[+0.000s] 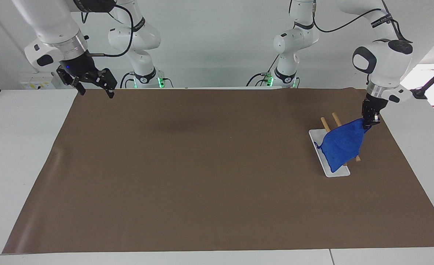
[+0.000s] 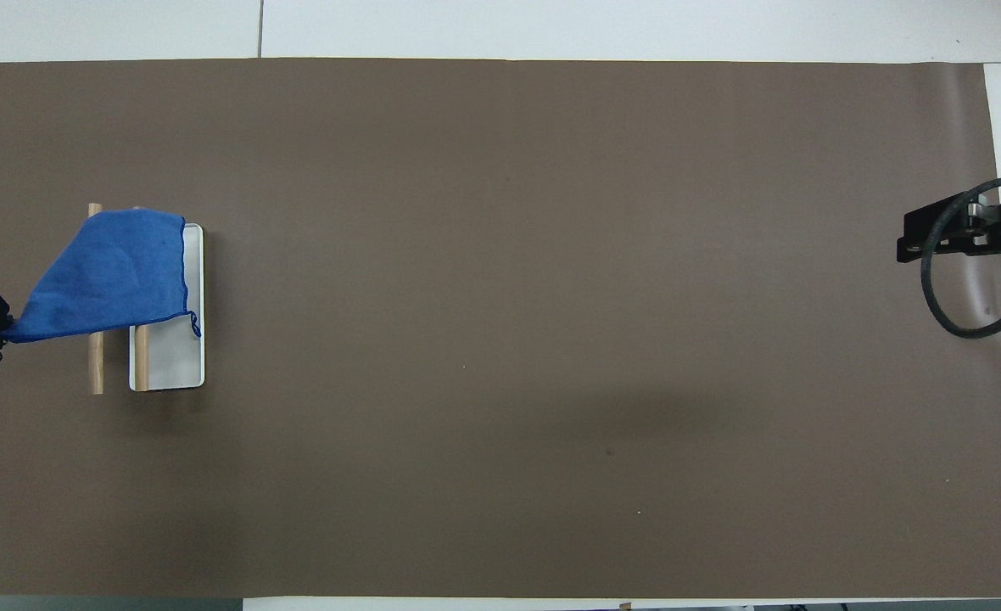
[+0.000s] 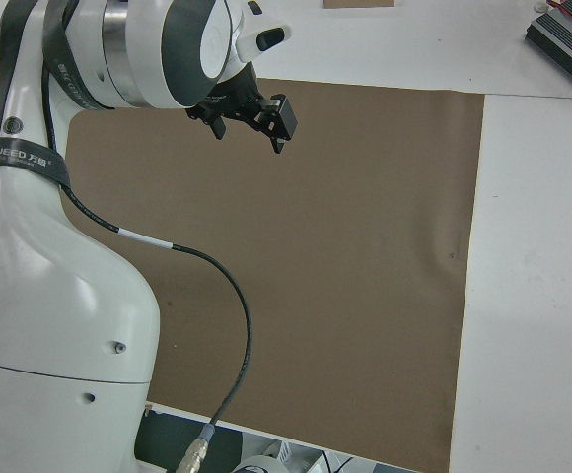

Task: Right arm passes towel to left arm to hang

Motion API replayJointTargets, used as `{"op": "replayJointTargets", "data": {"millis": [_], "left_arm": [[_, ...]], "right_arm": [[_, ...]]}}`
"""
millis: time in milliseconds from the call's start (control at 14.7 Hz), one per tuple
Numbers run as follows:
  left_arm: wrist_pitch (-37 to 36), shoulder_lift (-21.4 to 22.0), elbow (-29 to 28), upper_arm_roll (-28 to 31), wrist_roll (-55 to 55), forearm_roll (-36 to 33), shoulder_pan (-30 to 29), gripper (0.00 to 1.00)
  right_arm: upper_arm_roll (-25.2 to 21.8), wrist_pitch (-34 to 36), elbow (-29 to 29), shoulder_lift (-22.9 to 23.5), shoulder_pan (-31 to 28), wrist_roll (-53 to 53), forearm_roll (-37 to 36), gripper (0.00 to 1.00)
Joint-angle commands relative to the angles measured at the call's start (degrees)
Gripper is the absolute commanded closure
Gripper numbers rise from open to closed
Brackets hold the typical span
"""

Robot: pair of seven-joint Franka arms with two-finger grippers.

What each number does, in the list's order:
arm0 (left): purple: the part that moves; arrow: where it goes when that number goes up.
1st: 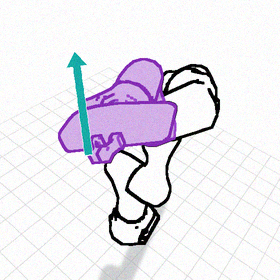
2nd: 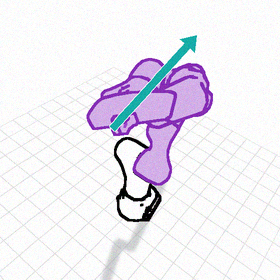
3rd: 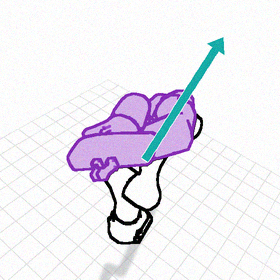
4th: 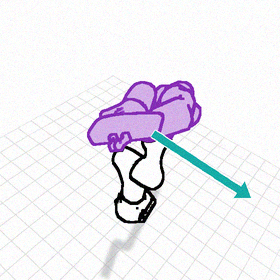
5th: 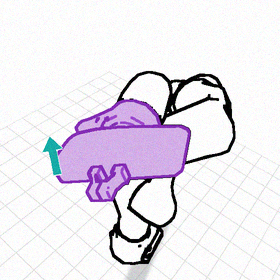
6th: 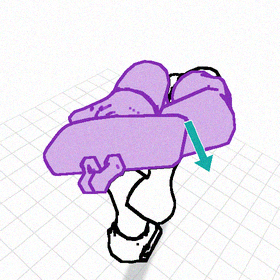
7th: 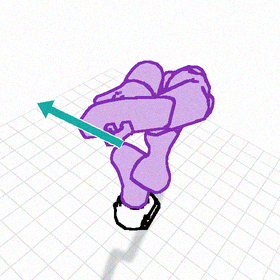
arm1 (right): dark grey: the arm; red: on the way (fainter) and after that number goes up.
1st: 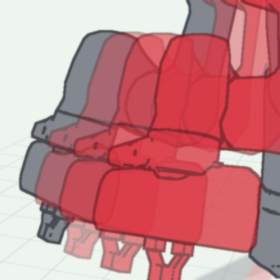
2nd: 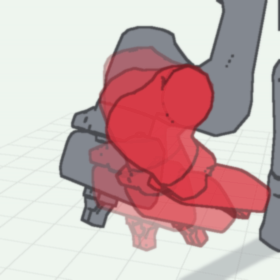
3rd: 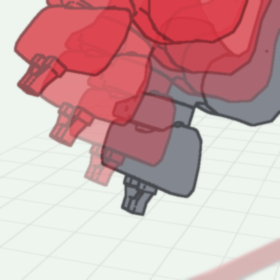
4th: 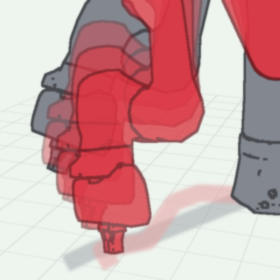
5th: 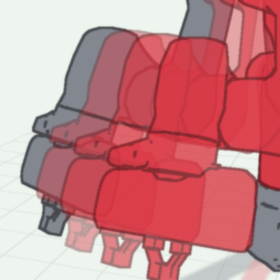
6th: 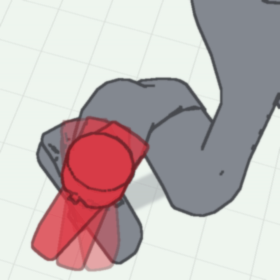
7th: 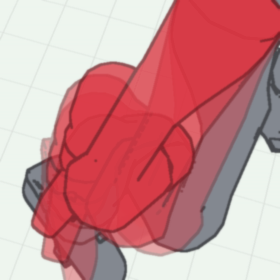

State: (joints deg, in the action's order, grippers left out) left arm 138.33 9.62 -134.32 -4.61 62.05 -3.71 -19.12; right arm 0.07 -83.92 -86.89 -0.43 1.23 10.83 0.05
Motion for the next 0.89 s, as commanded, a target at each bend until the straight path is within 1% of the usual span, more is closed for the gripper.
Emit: {"op": "replayJointTargets", "data": {"millis": [0,205,341,409,477,750,818], "left_arm": [[-0.2,-1.3,2.6,-0.2,-0.7,0.0,1.1,0.0],[-6.0,-2.1,8.4,-0.2,-1.0,0.0,3.4,0.0],[-8.1,-2.2,11.3,-0.6,-1.1,0.0,4.0,0.0],[-9.0,-2.2,12.7,-0.6,-1.7,0.0,5.6,0.0],[-10.6,-2.1,13.5,-0.6,-5.1,0.0,6.4,0.0],[-15.8,-1.9,16.5,-0.8,-25.1,0.0,10.8,0.0],[-16.5,-1.8,17.1,-0.7,-29.0,0.0,13.1,0.0]], "right_arm": [[0.2,0.9,0.4,0.2,-0.2,-1.3,-0.6,0.0],[0.2,0.9,0.4,0.2,-0.8,-1.3,-0.6,0.0],[0.2,1.0,0.4,0.2,-0.8,-1.3,-0.6,0.0],[0.2,1.0,0.4,0.2,-0.8,-1.3,-0.6,0.0],[0.1,1.0,0.4,0.2,-0.8,-1.3,-0.6,0.0],[0.2,1.0,0.1,0.1,-0.8,-1.3,-0.6,0.0],[0.2,1.0,0.1,0.1,-0.8,-1.3,-0.6,0.0]]}}
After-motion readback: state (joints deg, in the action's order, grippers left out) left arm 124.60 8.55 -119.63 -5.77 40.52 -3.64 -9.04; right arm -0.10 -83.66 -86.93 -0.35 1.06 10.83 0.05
